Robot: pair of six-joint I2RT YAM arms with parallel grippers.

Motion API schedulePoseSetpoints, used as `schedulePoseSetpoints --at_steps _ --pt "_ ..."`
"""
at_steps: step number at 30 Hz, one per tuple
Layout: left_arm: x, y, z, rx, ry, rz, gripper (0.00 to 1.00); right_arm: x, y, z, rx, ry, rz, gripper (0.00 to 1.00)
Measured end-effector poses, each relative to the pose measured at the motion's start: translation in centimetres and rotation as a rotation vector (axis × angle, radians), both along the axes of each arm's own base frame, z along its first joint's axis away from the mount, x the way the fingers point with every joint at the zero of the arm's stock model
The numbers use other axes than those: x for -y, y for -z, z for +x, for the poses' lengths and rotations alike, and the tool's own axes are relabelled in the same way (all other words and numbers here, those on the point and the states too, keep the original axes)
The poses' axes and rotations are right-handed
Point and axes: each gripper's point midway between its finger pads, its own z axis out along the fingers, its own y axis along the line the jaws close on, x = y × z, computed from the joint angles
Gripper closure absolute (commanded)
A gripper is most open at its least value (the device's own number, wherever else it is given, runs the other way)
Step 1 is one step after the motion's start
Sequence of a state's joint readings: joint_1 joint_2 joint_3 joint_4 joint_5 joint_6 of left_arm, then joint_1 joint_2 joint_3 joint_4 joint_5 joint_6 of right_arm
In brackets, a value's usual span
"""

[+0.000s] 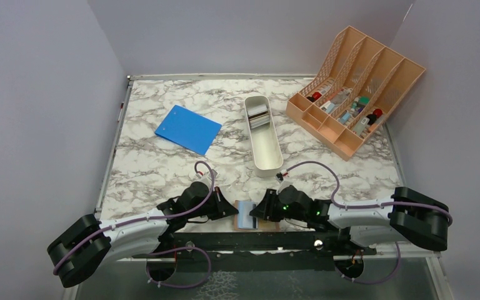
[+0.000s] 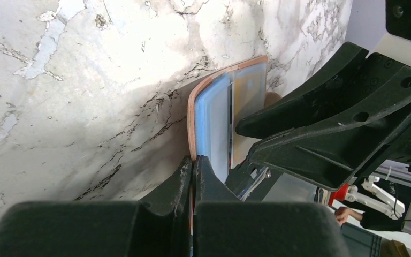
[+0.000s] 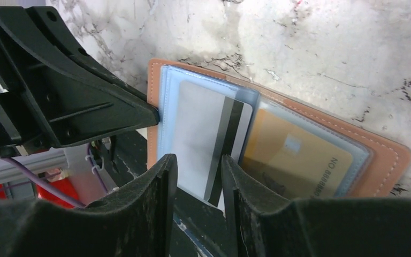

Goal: Put the credit cards into the card holder
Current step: Insert the credit card into the card holder.

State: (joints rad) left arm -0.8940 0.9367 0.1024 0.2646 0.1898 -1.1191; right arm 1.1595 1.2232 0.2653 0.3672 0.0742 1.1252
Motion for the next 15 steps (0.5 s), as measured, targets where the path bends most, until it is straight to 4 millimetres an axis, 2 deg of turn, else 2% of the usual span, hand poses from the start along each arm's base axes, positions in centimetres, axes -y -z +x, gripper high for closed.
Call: schedulePoseSetpoints --at_steps 8,15 --pt "0.00 -0.01 -0.01 -0.001 0.000 0.000 1.00 -0.30 0.43 0.10 -0.002 -0.001 -0.003 0.56" --pt "0.02 -0.25 0.01 0.005 0.000 -0.007 1.00 -0.63 -0.24 0.42 -0.004 0.007 -0.024 0.52"
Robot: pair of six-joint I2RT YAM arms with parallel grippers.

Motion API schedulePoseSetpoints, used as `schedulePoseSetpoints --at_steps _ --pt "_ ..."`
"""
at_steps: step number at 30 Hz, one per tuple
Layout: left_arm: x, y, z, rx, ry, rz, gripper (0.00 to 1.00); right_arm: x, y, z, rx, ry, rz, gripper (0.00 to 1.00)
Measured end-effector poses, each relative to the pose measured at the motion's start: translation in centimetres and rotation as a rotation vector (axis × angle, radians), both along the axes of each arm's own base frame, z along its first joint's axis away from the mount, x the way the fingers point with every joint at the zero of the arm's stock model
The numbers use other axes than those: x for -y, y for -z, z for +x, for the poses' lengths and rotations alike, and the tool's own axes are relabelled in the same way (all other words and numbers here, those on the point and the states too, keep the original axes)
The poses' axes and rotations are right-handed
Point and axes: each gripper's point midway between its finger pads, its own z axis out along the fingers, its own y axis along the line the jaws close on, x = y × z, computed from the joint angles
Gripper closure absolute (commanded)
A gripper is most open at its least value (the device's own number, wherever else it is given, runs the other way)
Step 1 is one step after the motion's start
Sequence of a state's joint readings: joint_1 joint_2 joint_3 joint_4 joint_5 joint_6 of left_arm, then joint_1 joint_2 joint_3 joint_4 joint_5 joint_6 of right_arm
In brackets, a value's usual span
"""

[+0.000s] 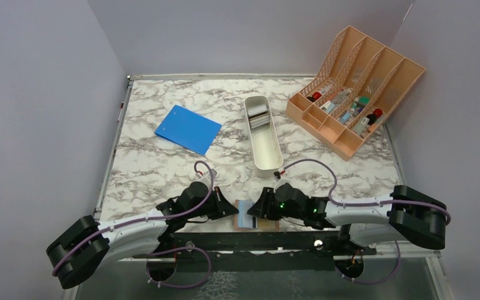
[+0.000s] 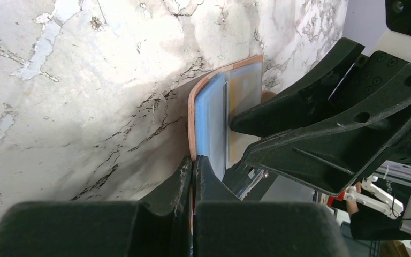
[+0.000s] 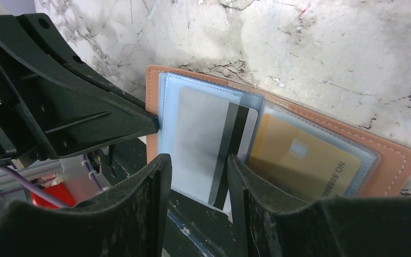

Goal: Put the credit cards into the card holder
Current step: Insert the credit card into the card holder.

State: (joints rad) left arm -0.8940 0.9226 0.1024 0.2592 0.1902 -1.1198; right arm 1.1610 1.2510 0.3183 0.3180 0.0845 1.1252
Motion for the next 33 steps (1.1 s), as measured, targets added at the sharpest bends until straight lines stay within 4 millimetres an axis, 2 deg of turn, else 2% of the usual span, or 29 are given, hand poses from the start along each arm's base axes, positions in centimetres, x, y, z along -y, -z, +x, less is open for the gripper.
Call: schedulePoseSetpoints --at_steps 12,19,24,29,33 --pt "0.0 -0.1 0.0 0.002 0.000 -0.003 1.00 0.7 1.0 0.1 -0.038 0.047 -0.095 0.52" --pt "0.0 -0.1 0.0 0.003 0.000 -0.003 1.00 0.1 1.2 0.3 -0.047 0.059 -0.095 0.52" --pt "-0.1 0.0 0.1 0.003 -0.006 0.002 1.00 -0.2 1.1 0.4 -0.033 0.054 -0.073 0.59" --pt "-0.2 0.2 0.1 0.000 -0.009 0.010 1.00 0.0 1.3 0.4 -0.016 0.039 -0.083 0.72" --pt "-0.2 0.3 0.1 -0.002 -0.009 0.013 1.00 0.3 1.6 0.3 -0.009 0.035 -0.080 0.73"
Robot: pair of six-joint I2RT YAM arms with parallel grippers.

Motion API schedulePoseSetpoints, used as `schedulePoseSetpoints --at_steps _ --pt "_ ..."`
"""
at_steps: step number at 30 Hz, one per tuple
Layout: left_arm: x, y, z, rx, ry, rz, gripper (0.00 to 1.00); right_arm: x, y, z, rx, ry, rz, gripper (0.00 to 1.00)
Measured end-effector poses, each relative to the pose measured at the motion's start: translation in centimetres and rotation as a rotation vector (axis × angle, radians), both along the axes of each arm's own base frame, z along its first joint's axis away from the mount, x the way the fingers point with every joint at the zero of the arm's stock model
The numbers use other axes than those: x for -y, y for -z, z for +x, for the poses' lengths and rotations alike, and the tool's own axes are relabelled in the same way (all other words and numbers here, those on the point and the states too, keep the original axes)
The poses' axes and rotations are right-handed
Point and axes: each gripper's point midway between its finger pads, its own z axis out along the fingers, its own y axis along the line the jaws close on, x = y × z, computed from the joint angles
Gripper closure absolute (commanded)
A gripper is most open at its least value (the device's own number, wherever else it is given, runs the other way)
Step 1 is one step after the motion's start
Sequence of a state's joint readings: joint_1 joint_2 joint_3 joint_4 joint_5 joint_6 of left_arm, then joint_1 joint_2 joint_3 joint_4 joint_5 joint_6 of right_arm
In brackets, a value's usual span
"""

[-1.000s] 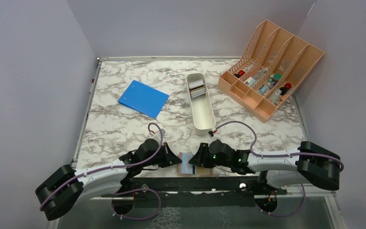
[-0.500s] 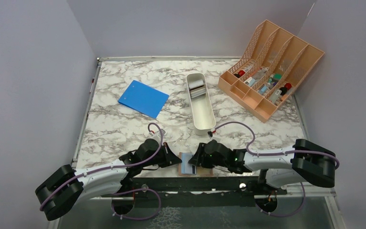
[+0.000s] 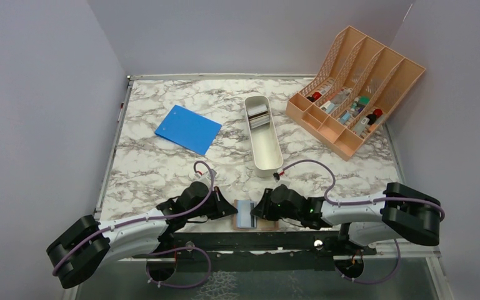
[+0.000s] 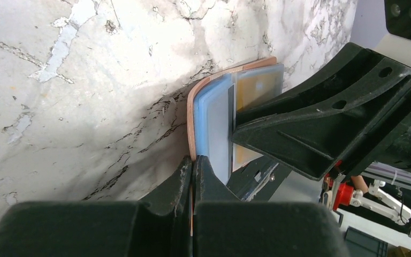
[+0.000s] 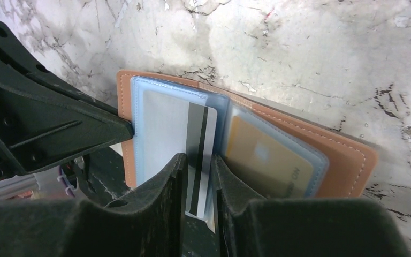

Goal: Put the credit cards into the card holder
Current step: Insert the credit card into the card holder, then turn over the card slot in the card holder.

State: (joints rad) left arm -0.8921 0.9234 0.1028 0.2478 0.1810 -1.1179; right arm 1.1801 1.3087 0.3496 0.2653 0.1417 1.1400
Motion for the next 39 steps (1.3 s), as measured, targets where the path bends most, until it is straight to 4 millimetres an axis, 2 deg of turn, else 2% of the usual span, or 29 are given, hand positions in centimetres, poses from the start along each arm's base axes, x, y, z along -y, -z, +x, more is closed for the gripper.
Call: schedulePoseSetpoints --at_steps 3,6,8,13,15,20,24,25,28,30,34,37,39 --pt "0.0 0.1 0.0 -0.003 0.000 0.003 1.00 0.0 -0.2 0.0 0.007 -0.004 0.006 0.74" --pt "0.1 0.0 0.1 -0.002 0.001 0.002 0.93 -0.2 -0.3 0.0 0.015 -0.009 0.014 0.78" --pt "0.2 -0.2 0.1 0.000 0.001 -0.001 0.92 -0.2 -0.3 0.0 0.018 -0.012 0.015 0.81" --pt "0.4 -0.6 0.3 0.008 0.003 -0.012 0.86 0.0 -0.1 0.0 0.020 -0.012 0.019 0.81" --pt "0.5 -0.7 0.2 0.008 0.005 -0.015 0.87 -0.1 -0.2 0.0 0.021 -0.012 0.024 0.77" --pt "0.7 -1.1 0.2 0.016 0.011 -0.031 1.00 0.1 -0.5 -0.1 0.027 -0.018 0.021 0.65" --pt "0.7 -1.3 0.2 0.018 0.015 -0.036 1.00 0.7 -2.3 -0.1 0.070 -0.037 0.027 0.67" --pt "0.7 -1.3 0.2 0.018 0.015 -0.037 0.99 0.8 -2.9 -0.1 0.083 -0.041 0.029 0.70" --pt "0.8 -1.4 0.2 0.019 0.016 -0.039 0.82 1.2 -4.4 0.2 0.128 -0.049 0.030 0.76" --pt "0.8 -1.5 0.3 0.023 0.019 -0.041 0.76 1.6 -4.7 0.2 0.145 -0.049 0.020 0.78" --pt "1.5 -2.6 0.6 0.042 0.032 -0.061 0.72 2.6 -4.0 0.3 0.158 -0.047 -0.025 0.79" --pt "2.1 -3.2 0.9 0.050 0.048 -0.066 0.79 3.2 -3.0 0.3 0.158 -0.045 -0.052 0.80" --pt "2.4 -3.1 1.0 0.047 0.058 -0.058 0.80 3.6 -2.3 0.2 0.155 -0.047 -0.070 0.80"
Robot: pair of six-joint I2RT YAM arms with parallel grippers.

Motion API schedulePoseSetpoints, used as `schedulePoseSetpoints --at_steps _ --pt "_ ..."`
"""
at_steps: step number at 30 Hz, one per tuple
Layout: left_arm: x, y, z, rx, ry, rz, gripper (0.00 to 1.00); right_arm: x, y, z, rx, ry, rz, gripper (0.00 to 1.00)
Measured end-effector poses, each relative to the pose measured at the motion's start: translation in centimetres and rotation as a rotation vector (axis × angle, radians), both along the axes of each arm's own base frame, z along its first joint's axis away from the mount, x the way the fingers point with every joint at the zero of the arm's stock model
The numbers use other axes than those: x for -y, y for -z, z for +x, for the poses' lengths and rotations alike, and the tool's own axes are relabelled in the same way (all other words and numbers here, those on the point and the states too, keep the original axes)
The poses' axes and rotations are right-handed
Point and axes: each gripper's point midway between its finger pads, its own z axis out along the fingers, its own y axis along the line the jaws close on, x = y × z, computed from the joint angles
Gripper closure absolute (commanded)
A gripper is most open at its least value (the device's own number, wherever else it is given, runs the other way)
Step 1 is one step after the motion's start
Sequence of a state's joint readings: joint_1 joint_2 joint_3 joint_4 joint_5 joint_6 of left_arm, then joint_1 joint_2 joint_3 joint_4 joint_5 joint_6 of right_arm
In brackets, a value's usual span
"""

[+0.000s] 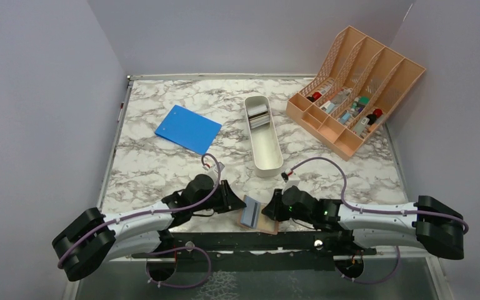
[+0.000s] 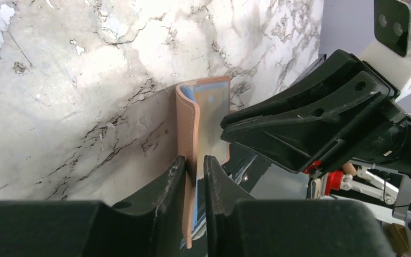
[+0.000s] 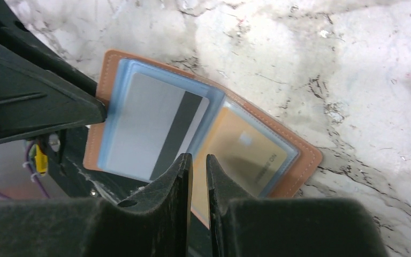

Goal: Put the credit cards into the card holder
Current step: Turn over the card slot in the card holder.

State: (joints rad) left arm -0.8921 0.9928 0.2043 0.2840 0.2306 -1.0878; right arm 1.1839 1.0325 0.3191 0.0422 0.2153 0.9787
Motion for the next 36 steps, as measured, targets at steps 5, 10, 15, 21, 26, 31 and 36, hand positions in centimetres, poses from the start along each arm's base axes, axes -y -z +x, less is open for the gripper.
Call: schedulePoseSetpoints --at_steps 5,10,15,21,26,31,36 --pt "0.3 0.6 -0.1 -0.015 0.021 0.024 0.76 0.6 2.1 -0.2 -0.016 0.000 -0.045 0.81" --pt "0.5 1.0 0.0 -0.017 0.031 0.041 0.73 0.3 2.5 -0.1 -0.013 0.001 -0.030 0.81" --pt "0.9 1.3 -0.1 -0.020 0.051 0.056 0.78 0.2 2.6 -0.2 -0.012 0.012 0.010 0.81" --pt "1.3 1.4 -0.5 -0.020 0.075 0.056 0.96 0.2 2.6 -0.2 -0.019 0.025 0.038 0.81" --pt "1.4 1.1 -0.6 -0.013 0.080 0.047 0.97 0.1 2.6 -0.2 -0.017 0.025 0.044 0.81" --pt "1.7 0.2 -0.8 0.006 0.089 0.022 0.93 -0.3 2.6 0.0 -0.014 0.023 0.054 0.81" --pt "1.9 -0.3 -0.9 0.017 0.096 0.005 0.98 -0.5 2.5 0.0 -0.012 0.022 0.062 0.81"
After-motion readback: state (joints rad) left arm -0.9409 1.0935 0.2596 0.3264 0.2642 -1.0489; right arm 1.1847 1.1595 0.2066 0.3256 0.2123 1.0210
